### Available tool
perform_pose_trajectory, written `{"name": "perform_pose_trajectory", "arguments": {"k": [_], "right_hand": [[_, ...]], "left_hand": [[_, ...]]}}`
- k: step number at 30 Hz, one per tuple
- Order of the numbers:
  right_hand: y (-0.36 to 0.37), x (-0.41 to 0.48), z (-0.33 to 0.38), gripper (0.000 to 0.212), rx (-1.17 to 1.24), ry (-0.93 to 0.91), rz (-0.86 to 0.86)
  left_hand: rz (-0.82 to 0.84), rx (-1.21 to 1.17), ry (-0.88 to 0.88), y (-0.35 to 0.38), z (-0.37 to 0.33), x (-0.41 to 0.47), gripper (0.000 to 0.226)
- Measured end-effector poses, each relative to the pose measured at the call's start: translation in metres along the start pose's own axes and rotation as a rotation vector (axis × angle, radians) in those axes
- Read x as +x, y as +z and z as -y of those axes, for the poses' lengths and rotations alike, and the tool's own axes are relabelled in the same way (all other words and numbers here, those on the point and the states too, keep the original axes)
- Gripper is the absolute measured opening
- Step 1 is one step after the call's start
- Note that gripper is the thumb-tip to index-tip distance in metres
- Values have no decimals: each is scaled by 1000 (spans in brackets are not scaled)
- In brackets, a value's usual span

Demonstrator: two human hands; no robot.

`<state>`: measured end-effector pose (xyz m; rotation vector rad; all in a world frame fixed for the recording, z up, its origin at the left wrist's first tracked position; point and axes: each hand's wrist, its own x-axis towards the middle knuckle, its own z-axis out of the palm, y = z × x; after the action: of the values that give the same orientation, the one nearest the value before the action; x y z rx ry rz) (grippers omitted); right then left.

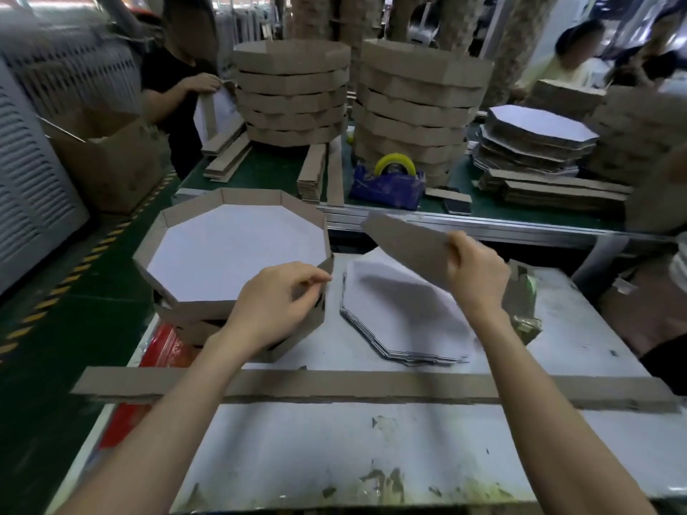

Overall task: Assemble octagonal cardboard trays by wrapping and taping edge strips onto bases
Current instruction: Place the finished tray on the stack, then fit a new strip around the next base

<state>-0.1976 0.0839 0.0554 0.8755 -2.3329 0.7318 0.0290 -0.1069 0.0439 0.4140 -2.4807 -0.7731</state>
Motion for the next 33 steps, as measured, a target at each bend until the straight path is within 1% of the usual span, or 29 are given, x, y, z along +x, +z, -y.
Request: {"name": "perform_pose_trajectory", "arguments": {"k": [1,3,6,7,9,11,12,14,15,16,18,19,20,22,23,24,26,27,29,31,33], "right_hand": [[-21,4,6,15,20,-21,-49],[-59,7,16,15,91,-34,-71],[-117,10,32,15,219,-80,9],[-134,9,38,13,262,-116,66],[-161,4,54,9,348,-185,235],[-173,-4,69,13,390,-263,429],[-174,-9,75,19,407,-297,514],[-167,-19,84,31,420,-346,648],[-161,-23,87,29,412,-370,716],[-155,-27,89,27,405,-392,778],[-143,-38,92,19,418,-431,881],[-136,-43,93,15,417,-463,919],[-131,-45,93,15,405,-508,949],[-123,-43,94,21,404,-605,1030],[-119,-37,94,21,442,-635,1104],[-115,-29,95,20,511,-635,1204],[-100,-13,96,26,692,-522,1385],[-87,-7,97,32,760,-437,1410],[-50,0,100,40,783,-310,1320],[-6,-3,102,35,708,-226,1209],[37,-15,100,28,572,-223,1166]], "left_hand": [[-14,-33,36,-3,-11,0,22],[-77,-74,129,-9,-34,1,36],[-200,-117,219,-23,-67,2,71],[-233,-113,247,-29,-76,2,81],[-260,-52,291,-41,-90,0,99],[-206,-3,322,-52,-98,-3,109],[-139,-5,323,-56,-101,-5,111],[44,-42,270,-59,-100,-12,104],[141,-67,225,-59,-96,-17,97],[235,-88,188,-57,-89,-23,85],[369,-146,172,-51,-78,-36,54],[403,-200,171,-49,-75,-43,41],[421,-260,160,-46,-73,-48,34],[435,-350,131,-42,-69,-57,27],[435,-377,120,-41,-67,-59,26],[434,-393,111,-41,-66,-62,25],[433,-417,87,-41,-64,-65,26],[433,-436,70,-40,-64,-66,25],[426,-499,21,-36,-67,-70,23],[411,-554,-19,-32,-70,-74,22],[377,-581,-64,-30,-71,-77,21]]}}
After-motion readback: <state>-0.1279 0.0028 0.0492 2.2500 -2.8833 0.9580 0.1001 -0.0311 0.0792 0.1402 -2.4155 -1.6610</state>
